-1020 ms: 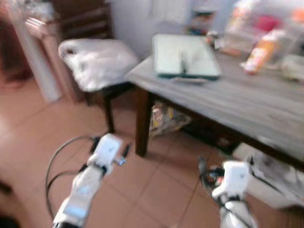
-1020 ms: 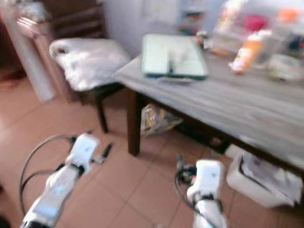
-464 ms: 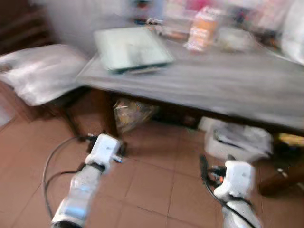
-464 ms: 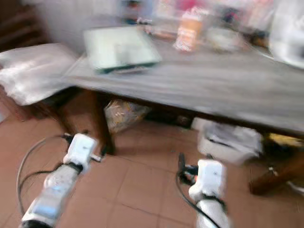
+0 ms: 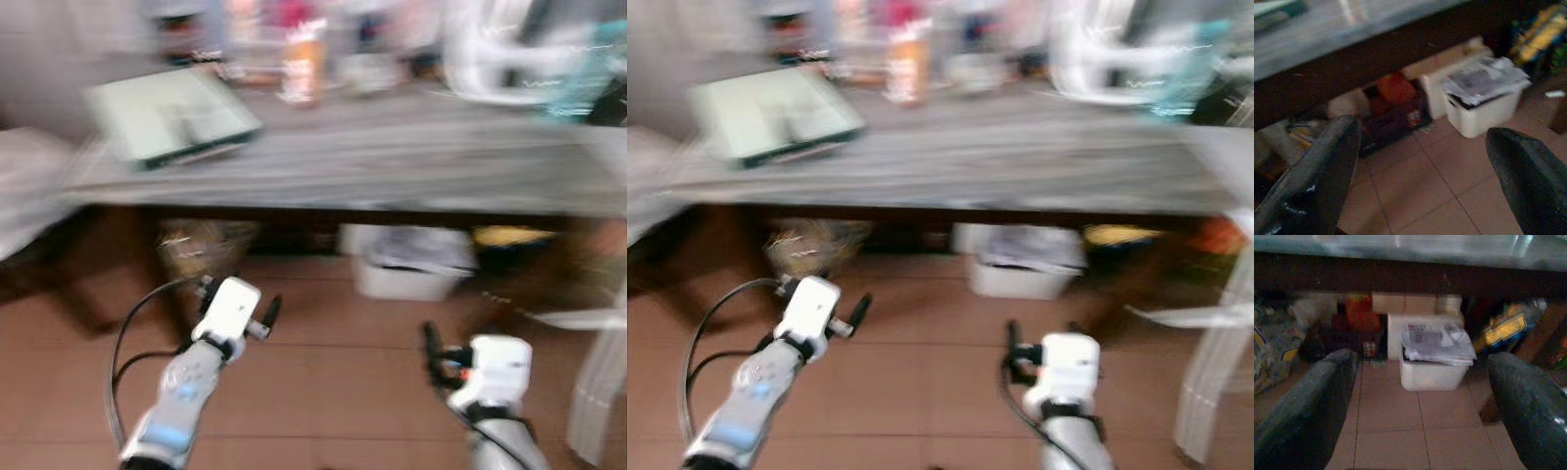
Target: Setting the table
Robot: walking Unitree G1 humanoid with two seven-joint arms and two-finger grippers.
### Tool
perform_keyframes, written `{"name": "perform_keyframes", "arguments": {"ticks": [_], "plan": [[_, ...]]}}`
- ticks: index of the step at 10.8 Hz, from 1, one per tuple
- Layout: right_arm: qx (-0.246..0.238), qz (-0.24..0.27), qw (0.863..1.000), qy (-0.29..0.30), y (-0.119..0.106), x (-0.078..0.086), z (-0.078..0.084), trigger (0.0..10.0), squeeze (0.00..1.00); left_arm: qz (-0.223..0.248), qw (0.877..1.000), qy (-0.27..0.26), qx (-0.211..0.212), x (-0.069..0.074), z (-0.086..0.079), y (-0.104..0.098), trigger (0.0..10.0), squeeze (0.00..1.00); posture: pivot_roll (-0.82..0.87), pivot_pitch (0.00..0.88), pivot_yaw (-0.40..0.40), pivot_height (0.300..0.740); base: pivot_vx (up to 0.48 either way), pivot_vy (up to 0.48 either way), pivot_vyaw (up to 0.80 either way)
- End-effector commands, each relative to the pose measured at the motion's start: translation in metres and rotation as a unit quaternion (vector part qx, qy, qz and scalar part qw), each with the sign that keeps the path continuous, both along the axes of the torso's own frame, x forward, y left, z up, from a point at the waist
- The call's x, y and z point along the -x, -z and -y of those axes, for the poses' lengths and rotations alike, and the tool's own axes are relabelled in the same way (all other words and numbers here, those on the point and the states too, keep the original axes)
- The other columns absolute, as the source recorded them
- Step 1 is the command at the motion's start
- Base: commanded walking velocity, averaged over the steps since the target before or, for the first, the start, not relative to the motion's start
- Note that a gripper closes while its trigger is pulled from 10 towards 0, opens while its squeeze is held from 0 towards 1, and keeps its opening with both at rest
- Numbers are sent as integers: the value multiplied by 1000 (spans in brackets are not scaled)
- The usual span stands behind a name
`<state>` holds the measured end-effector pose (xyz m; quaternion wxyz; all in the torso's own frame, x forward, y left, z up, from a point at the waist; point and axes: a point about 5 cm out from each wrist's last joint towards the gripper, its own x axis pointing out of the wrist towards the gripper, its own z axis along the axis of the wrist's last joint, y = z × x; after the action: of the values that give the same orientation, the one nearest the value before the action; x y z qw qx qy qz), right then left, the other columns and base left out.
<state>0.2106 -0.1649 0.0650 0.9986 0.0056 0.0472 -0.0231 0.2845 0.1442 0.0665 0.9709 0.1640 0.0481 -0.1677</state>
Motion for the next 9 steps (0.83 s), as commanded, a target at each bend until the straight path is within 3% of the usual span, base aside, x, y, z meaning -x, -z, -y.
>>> {"name": "perform_keyframes", "arguments": {"ticks": [1,9], "plan": [[2,4,1000,3,-2,0,4,10000,0,-3,1000,-6,4,1,1,1,10000,0,147,128,-30,740,0,0,-769],[14,-3,1000,6,0,0,3,10000,0,1,1000,-18,4,-3,-2,-1,10000,0,148,126,-19,740,0,0,0]]}}
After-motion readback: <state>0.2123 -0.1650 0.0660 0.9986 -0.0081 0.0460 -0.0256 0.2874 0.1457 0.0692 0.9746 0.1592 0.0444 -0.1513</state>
